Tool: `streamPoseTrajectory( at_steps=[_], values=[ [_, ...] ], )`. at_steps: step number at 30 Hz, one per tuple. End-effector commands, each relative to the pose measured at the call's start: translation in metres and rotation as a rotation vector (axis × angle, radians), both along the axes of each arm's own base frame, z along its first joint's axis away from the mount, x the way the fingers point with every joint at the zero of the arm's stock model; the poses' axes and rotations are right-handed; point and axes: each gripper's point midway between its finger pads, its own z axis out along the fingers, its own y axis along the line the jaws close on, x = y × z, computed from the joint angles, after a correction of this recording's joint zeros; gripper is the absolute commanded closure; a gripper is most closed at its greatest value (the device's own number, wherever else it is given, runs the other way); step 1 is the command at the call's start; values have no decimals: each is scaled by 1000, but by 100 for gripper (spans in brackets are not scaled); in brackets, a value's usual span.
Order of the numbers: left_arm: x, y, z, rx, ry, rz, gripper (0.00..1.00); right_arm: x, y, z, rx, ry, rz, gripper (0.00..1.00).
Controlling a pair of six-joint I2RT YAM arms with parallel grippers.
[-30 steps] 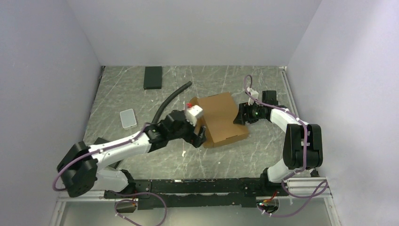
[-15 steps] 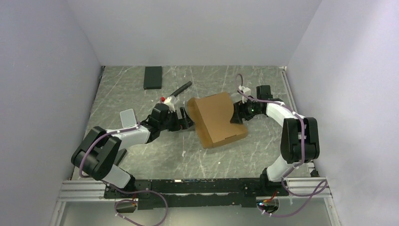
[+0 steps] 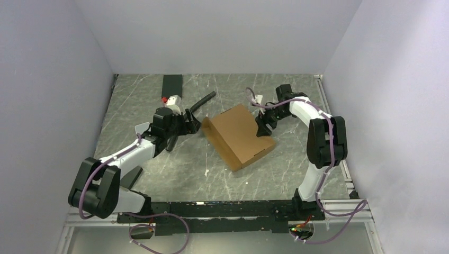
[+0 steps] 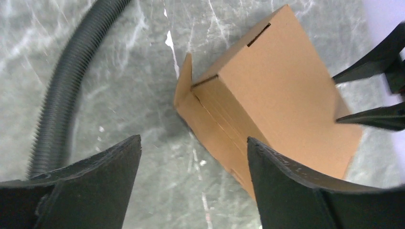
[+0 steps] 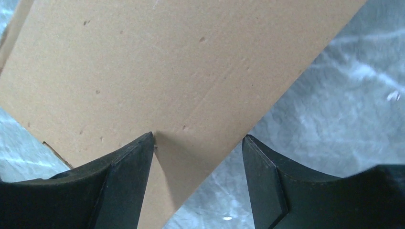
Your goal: Fold the paper box
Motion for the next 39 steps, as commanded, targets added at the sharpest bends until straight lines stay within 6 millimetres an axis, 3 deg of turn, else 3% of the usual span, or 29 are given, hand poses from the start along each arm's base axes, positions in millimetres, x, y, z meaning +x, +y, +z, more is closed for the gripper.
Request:
streamPoseTrajectory(
  at_steps=[1, 6, 10, 14, 20, 25, 27, 39],
  values=[
    [18, -4, 9, 143, -143, -145, 20, 5, 0, -6, -96, -138, 261, 31],
    [25, -18, -6, 148, -182, -236, 26, 1, 7, -7, -103, -155, 328, 31],
    [16, -16, -23, 145, -151, -247, 38, 0, 4, -12, -119, -162, 342, 31],
    [11, -10, -35, 155, -117, -227, 39, -3, 9, -11, -97, -162, 346, 31],
    [25, -4, -42, 220, -122, -195, 41, -5, 14, -12, -80, -152, 343, 31],
    [36, -12, -52, 221, -123, -222, 52, -6, 15, -14, -76, -137, 334, 32],
    [39, -15, -53, 215, -126, -234, 61, -5, 15, -15, -75, -134, 331, 32],
    [51, -21, -55, 205, -153, -242, 61, -7, 15, -21, -78, -107, 324, 32]
  ],
)
